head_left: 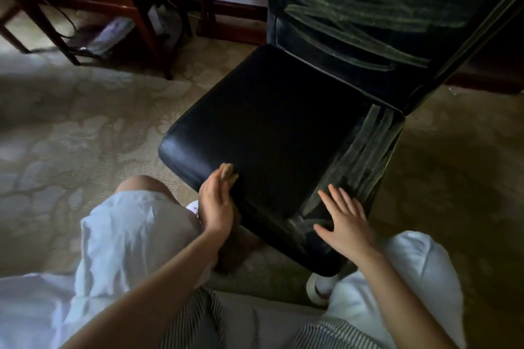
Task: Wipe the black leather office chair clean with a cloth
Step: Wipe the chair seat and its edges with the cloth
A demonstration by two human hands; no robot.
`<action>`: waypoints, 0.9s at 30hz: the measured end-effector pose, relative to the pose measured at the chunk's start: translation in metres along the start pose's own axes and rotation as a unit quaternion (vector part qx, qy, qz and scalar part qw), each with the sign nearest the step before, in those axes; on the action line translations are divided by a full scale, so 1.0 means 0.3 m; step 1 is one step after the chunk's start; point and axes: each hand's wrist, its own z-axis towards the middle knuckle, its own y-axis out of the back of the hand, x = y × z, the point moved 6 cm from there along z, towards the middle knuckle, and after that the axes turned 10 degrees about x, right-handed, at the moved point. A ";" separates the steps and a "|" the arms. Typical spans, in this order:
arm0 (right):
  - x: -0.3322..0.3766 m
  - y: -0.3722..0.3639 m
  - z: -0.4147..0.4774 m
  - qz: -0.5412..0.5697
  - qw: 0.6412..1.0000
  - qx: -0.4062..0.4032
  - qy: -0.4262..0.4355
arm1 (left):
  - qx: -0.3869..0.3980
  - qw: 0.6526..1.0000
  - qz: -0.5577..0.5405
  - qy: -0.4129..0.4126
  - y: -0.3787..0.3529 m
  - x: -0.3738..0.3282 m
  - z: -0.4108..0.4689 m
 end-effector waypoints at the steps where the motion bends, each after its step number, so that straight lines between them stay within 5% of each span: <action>1: -0.003 -0.017 -0.009 -0.008 1.000 0.022 0.004 | -0.002 1.000 0.022 0.008 -0.002 0.028 0.011; 8: 0.009 -0.040 -0.008 0.022 0.999 0.038 -0.016 | -0.006 0.995 0.103 -0.001 -0.121 0.006 -0.088; 19: 0.026 -0.038 -0.019 0.017 0.999 0.028 -0.027 | 0.122 0.980 0.098 -0.121 -0.357 -0.116 -0.383; 23: 0.030 -0.039 -0.020 0.029 0.999 0.035 -0.022 | -0.001 1.000 0.007 -0.010 -0.208 -0.086 -0.292; 27: 0.030 -0.040 -0.014 0.026 0.999 0.039 -0.022 | -0.176 0.977 -0.055 0.102 0.047 -0.007 -0.100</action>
